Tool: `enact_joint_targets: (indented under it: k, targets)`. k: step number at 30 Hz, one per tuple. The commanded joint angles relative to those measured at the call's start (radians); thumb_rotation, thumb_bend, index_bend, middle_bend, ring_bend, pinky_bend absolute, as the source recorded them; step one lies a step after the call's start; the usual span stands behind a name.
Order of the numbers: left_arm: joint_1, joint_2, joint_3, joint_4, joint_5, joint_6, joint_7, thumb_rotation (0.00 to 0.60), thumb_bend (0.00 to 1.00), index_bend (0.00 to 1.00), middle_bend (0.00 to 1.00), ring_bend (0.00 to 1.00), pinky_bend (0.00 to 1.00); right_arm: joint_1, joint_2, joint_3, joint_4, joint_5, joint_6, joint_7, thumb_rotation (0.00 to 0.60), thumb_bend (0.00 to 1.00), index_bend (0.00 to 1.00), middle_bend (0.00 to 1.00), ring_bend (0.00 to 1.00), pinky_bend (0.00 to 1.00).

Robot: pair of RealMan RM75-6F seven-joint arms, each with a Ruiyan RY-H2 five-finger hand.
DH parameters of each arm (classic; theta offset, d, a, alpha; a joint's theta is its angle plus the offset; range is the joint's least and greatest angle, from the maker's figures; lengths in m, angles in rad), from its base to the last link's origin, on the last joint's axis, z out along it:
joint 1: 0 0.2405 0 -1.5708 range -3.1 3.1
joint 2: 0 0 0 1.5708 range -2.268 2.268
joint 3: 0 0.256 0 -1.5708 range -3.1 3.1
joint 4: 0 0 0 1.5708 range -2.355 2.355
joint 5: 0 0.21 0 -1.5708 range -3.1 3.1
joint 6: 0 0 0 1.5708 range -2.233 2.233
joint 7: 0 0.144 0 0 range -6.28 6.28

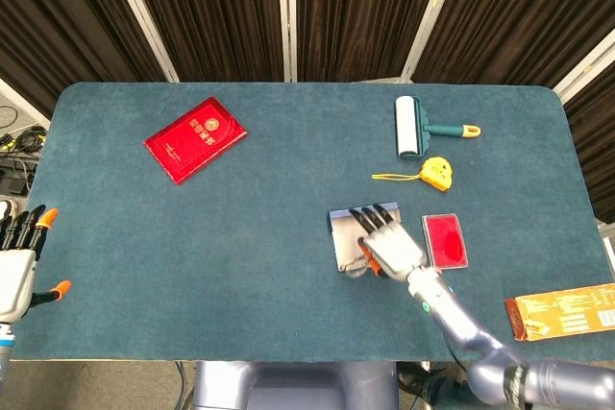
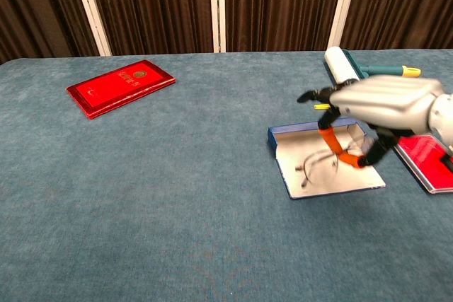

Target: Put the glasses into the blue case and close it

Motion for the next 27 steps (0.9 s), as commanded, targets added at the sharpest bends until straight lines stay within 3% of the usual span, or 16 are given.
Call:
enact_joint_targets:
  k: [1,10,27]
  targets:
    - [-0.004,0.001,-0.005,0.005,-0.012,-0.008,-0.005,0.6,0.0,0.0,0.0,0.0,0.0,0.057,-0.033,0.035,0.051,0.083,-0.027,-0.068,0.6,0.38,0.63,0.0,0.0,0.0]
    - [-0.021,0.004,-0.024,0.028,-0.078,-0.044,-0.027,0.6,0.0,0.0,0.0,0.0,0.0,0.14,-0.124,0.036,0.187,0.222,-0.067,-0.121,0.6,0.38,0.63,0.0,0.0,0.0]
    - [-0.045,-0.017,-0.03,0.053,-0.141,-0.073,0.003,0.6,0.0,0.0,0.0,0.0,0.0,0.19,-0.193,0.009,0.348,0.23,-0.09,-0.063,0.6,0.38,0.63,0.0,0.0,0.0]
